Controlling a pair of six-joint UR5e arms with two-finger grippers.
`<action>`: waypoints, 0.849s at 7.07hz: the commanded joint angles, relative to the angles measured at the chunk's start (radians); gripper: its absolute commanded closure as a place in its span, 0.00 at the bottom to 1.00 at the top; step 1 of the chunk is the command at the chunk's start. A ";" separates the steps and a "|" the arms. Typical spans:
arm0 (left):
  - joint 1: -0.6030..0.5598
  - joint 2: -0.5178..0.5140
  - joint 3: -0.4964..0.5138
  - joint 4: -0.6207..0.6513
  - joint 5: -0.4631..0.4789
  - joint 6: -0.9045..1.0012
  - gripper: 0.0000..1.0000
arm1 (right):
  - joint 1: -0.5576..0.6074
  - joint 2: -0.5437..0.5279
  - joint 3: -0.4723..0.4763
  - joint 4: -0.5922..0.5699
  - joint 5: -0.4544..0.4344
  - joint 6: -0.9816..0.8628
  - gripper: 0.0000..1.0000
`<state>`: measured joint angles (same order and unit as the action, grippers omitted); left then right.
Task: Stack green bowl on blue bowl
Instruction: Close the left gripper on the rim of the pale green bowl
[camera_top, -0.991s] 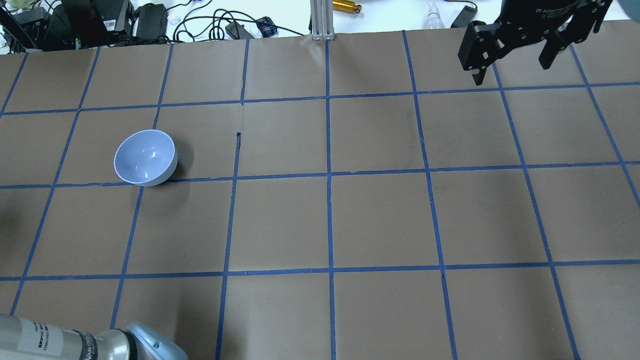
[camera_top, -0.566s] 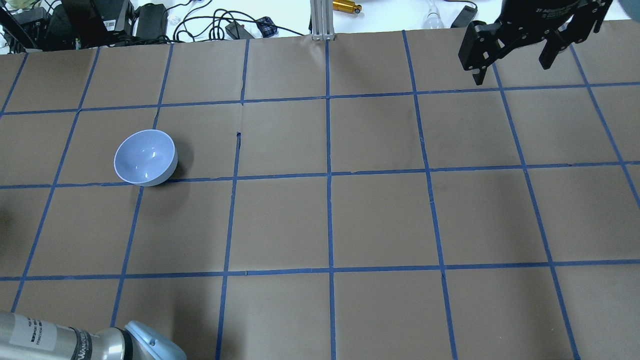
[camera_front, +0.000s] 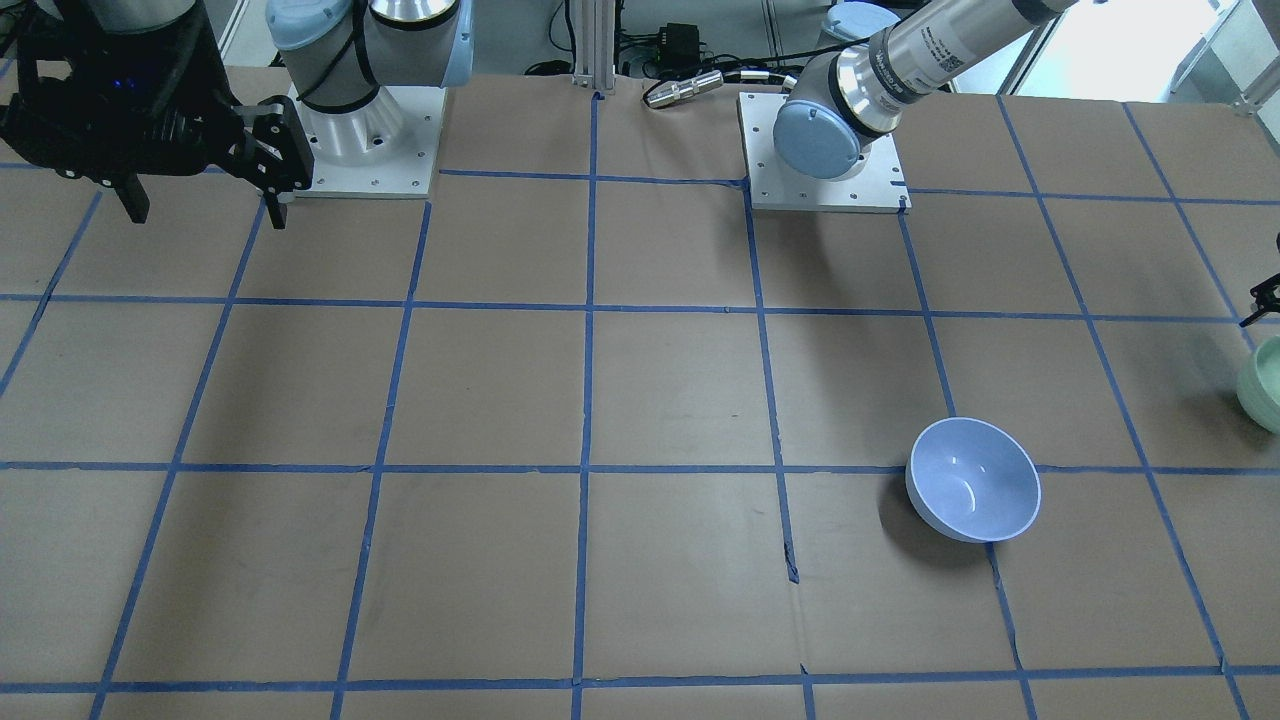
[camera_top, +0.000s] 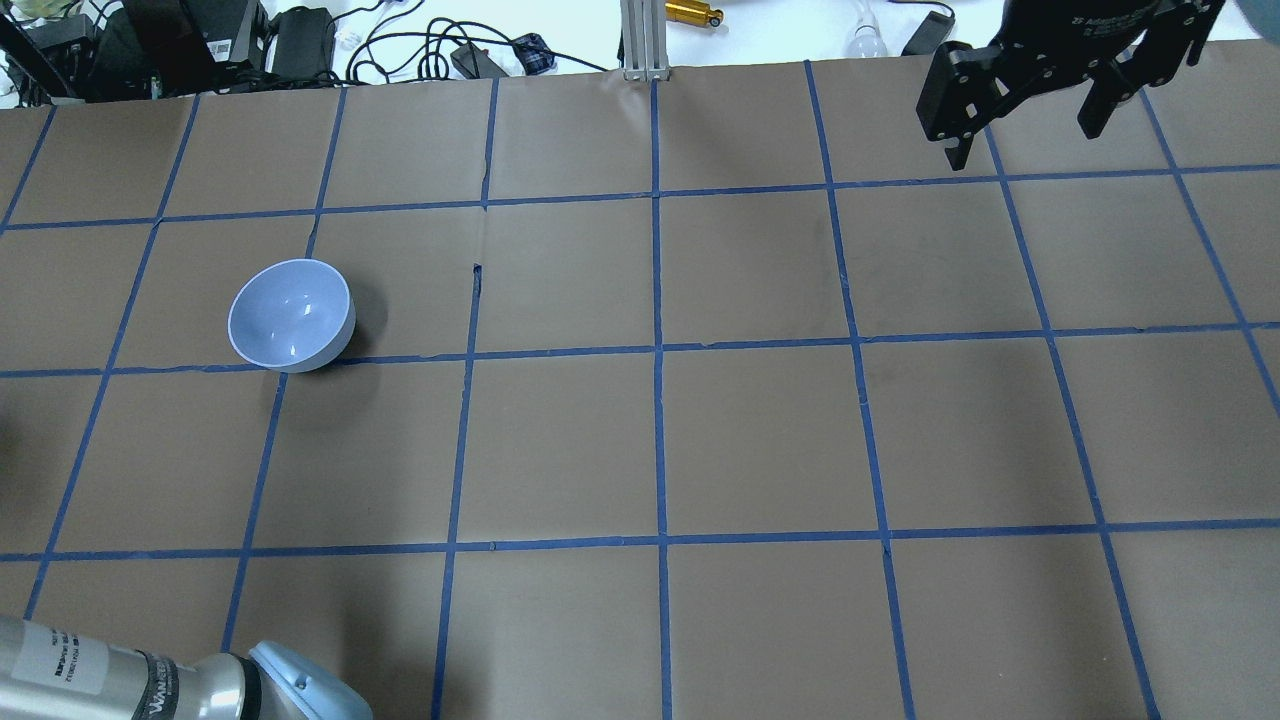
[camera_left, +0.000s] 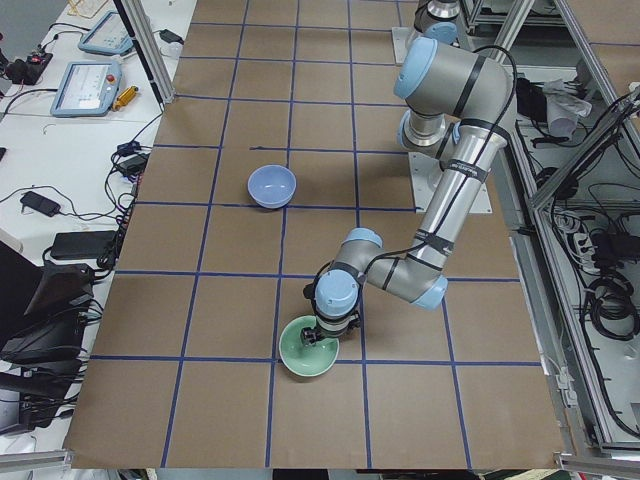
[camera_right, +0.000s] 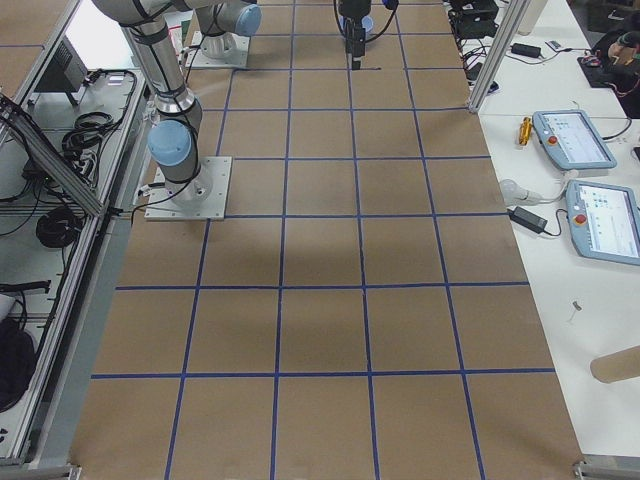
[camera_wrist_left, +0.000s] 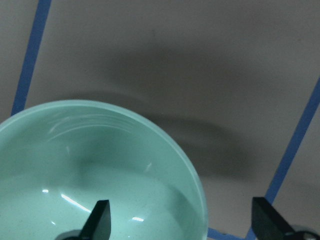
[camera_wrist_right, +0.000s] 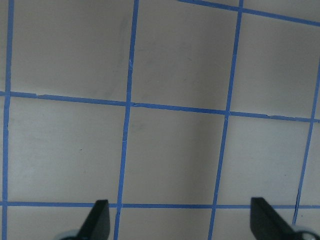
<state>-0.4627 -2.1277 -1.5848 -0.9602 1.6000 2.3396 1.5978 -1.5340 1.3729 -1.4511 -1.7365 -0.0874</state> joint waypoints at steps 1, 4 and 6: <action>0.000 -0.026 0.003 0.027 0.006 0.006 0.00 | 0.001 0.000 0.000 0.000 0.000 0.000 0.00; 0.001 -0.047 0.008 0.054 0.006 0.007 0.00 | 0.001 0.000 0.000 0.000 0.000 0.000 0.00; 0.003 -0.049 0.011 0.052 0.006 0.017 0.35 | 0.001 0.000 0.000 0.000 0.000 0.000 0.00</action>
<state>-0.4613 -2.1756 -1.5756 -0.9080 1.6061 2.3505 1.5984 -1.5340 1.3729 -1.4512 -1.7365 -0.0874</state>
